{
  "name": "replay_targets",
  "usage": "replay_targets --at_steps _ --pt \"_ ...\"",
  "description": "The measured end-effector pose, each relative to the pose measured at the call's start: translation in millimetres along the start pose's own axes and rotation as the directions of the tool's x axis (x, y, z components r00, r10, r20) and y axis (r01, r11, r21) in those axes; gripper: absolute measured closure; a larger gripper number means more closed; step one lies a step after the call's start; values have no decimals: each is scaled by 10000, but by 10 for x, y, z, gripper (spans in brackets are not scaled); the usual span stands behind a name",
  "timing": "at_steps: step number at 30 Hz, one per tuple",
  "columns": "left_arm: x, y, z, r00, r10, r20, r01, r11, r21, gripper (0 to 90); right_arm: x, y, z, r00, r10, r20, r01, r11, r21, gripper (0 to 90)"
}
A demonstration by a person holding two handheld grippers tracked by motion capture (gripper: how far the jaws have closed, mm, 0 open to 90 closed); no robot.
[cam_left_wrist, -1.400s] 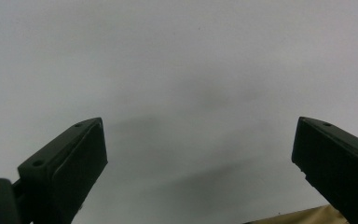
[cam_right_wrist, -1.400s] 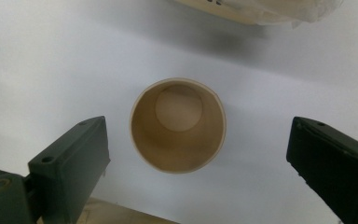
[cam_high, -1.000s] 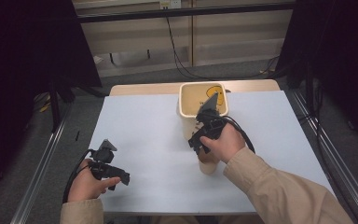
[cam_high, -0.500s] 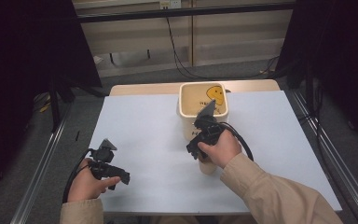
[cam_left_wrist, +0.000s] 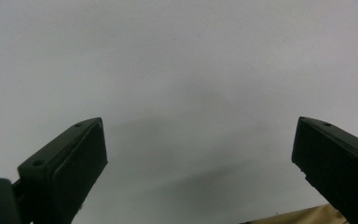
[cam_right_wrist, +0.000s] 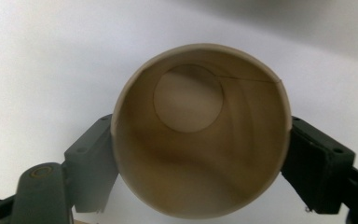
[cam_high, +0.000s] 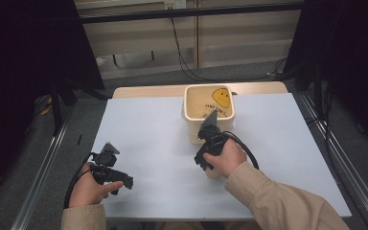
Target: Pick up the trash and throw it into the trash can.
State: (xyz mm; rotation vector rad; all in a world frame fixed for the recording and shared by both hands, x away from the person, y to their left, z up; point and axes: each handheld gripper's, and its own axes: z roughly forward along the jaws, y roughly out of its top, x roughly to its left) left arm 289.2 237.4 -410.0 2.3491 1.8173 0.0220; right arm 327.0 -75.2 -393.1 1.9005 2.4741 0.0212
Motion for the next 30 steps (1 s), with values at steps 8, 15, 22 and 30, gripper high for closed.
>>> replay_targets --at_steps 8,15,22,30 --pt "-17 7 4 10000 -14 65 14 10000 69 30 -60 -8 -159 9998 -159 -113 162 9997 185 213" --pt "-15 10 0 9998 205 -1 -205 9998 61 30 -103 25 -365 9989 -335 -329 345 9990 290 214" --pt "-9 10 9 9999 148 -34 -148 9999 27 30 -169 65 -540 9976 -483 -491 500 9981 351 214" --pt "-14 12 18 9997 221 -68 -221 9998 -17 30 -237 128 -742 9968 -624 -496 649 9966 504 215"
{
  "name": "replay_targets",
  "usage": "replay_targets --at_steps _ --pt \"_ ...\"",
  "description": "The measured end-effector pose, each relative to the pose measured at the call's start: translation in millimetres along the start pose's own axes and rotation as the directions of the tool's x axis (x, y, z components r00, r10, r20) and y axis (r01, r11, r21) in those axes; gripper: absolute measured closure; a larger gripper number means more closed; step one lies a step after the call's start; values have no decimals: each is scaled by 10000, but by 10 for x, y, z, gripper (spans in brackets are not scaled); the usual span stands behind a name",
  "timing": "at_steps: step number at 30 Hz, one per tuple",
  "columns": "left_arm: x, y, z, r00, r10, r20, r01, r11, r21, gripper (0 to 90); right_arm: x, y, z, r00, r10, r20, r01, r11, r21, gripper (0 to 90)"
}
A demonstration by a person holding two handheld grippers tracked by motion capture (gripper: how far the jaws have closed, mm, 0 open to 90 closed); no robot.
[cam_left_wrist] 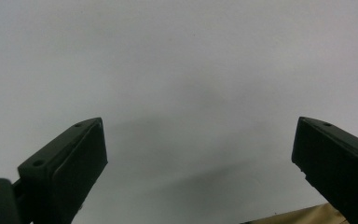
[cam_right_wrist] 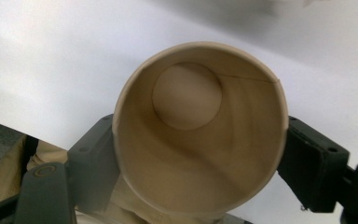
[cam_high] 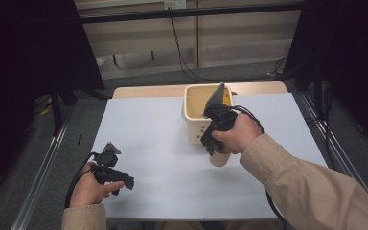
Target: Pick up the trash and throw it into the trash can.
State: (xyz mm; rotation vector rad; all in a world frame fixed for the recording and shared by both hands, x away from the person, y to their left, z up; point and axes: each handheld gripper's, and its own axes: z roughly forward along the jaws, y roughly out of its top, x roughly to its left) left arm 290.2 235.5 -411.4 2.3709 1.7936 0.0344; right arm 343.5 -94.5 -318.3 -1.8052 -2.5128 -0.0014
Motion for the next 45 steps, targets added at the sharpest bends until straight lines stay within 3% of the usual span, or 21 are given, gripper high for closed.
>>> replay_targets --at_steps 23,45 --pt "3 2 -20 9999 8 150 -9 10000 63 30 -186 167 -677 9998 -102 163 100 9999 96 219" --pt "9 7 -20 9998 59 184 -57 10000 -74 30 -191 422 -1238 9981 -188 579 192 9998 -73 221"
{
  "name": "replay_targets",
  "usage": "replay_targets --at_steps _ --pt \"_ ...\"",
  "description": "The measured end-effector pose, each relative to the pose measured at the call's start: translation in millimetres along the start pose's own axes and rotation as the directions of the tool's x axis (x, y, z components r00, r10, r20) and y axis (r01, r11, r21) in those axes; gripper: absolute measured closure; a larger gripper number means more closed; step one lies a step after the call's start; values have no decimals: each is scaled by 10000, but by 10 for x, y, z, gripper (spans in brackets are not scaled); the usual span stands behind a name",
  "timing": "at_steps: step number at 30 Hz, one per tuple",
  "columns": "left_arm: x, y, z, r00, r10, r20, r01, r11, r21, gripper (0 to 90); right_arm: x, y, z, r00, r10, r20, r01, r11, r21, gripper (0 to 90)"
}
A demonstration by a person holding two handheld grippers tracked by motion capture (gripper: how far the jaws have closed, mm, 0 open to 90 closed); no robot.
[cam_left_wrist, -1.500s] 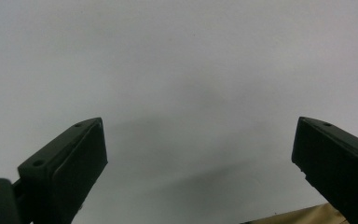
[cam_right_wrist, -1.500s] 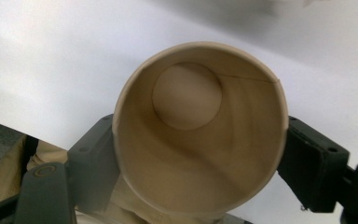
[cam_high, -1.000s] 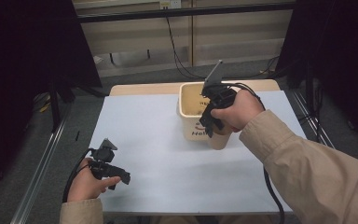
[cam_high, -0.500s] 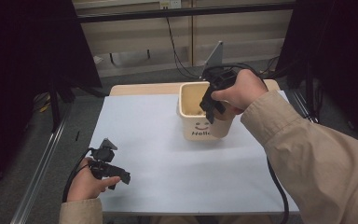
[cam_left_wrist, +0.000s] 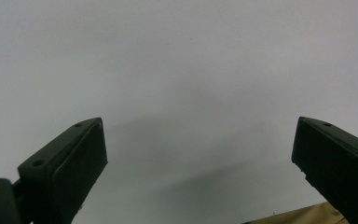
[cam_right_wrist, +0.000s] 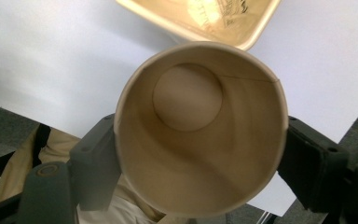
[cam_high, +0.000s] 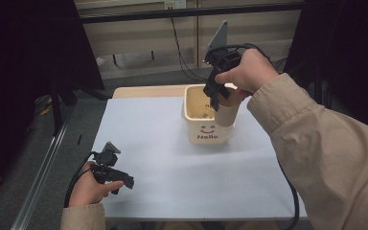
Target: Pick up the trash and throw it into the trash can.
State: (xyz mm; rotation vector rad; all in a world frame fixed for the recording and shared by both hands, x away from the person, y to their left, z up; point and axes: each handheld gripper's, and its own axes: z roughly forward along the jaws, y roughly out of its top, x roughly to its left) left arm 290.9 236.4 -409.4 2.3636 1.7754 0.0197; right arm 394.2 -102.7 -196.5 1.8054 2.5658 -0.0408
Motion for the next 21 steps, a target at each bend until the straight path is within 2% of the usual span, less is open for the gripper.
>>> replay_targets --at_steps 10,15,19,20,21 --pt "-14 4 12 9998 -170 137 169 9999 15 30 -39 111 -136 9999 111 39 -112 9999 75 221" --pt "11 12 5 10000 -1 62 1 10000 68 30 -56 144 -173 9999 68 127 -68 10000 -8 221" --pt "11 13 7 10000 23 50 -23 10000 49 30 -68 172 -182 9998 111 183 -110 9999 -47 221" --pt "-6 7 16 9998 -133 119 134 9999 -40 30 -73 182 -183 9998 86 169 -85 9999 -74 221" --pt "-7 8 9 9999 -42 158 41 10000 85 30 -73 190 -183 9998 116 188 -114 9999 -80 221"
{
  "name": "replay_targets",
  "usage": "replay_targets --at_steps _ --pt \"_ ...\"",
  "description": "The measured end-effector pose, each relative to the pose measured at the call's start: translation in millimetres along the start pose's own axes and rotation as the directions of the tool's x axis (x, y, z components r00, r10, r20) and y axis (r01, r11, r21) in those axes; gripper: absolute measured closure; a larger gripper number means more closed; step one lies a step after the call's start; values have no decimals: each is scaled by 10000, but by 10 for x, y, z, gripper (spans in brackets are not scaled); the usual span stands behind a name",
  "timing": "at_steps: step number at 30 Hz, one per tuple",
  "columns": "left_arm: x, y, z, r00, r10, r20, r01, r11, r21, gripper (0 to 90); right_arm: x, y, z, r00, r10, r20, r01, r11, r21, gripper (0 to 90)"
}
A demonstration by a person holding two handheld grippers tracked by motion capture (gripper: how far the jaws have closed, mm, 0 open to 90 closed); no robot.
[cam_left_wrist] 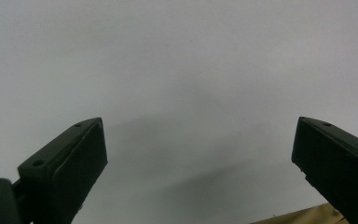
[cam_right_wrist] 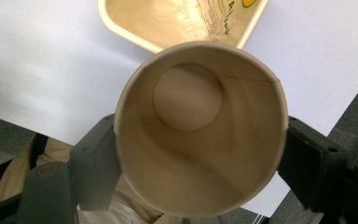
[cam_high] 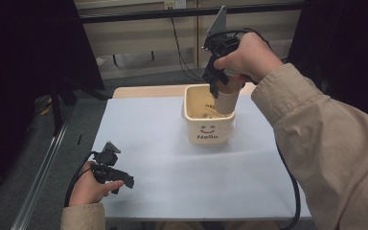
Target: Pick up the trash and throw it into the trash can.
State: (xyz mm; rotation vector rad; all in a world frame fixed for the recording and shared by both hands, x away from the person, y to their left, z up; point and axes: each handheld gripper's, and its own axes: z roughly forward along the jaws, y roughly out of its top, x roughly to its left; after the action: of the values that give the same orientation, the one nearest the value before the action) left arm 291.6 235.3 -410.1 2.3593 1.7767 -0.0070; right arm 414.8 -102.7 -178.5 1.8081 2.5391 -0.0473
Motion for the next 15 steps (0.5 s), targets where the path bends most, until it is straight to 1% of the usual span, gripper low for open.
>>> replay_targets --at_steps 1,2,3,4,5,6,7,8,9,10,12,13,15 --pt "5 7 -6 9998 141 -109 -140 9999 38 30 -2 9 -1 10000 -28 33 28 10000 9 221" --pt "4 9 -9 9998 141 -104 -140 9999 25 30 -5 26 -10 10000 -39 -6 39 10000 -58 220" --pt "-4 7 -7 10000 15 -28 -15 10000 -14 30 -12 40 -17 10000 -59 -26 58 10000 -74 220" --pt "-6 4 -7 10000 18 -30 -18 10000 -39 30 -14 50 -25 10000 4 -13 -4 10000 -63 220" --pt "1 3 -10 9999 108 -36 -108 9999 -37 30 -26 71 -37 10000 5 4 -5 9999 -123 220" --pt "-1 0 -11 10000 26 -1 -26 10000 -62 30 -31 82 -41 10000 16 29 -16 9999 -127 220" --pt "0 -1 -11 10000 -13 -78 11 9999 -156 30 -40 97 -49 10000 50 28 -49 9999 -128 220" --pt "6 0 -16 10000 -29 -44 29 9999 -128 30 -52 111 -57 10000 58 16 -58 9998 -166 220" --pt "24 2 -21 9999 111 -113 -113 9998 -141 30 -61 125 -63 9999 105 18 -104 9998 -150 219" --pt "22 1 -30 10000 18 0 -18 10000 -34 30 -69 140 -69 9999 121 42 -120 9997 -206 220" --pt "26 -3 -30 10000 -22 -26 21 9999 -117 31 -92 173 -72 9998 182 -6 -182 9995 -243 219" --pt "33 -2 -30 9999 44 -98 -45 9999 -152 30 -107 193 -70 9998 215 -37 -216 9993 -313 219" --pt "29 -1 -28 10000 31 -80 -32 9999 -121 30 -134 243 -51 9996 275 -93 -278 9992 -297 219"
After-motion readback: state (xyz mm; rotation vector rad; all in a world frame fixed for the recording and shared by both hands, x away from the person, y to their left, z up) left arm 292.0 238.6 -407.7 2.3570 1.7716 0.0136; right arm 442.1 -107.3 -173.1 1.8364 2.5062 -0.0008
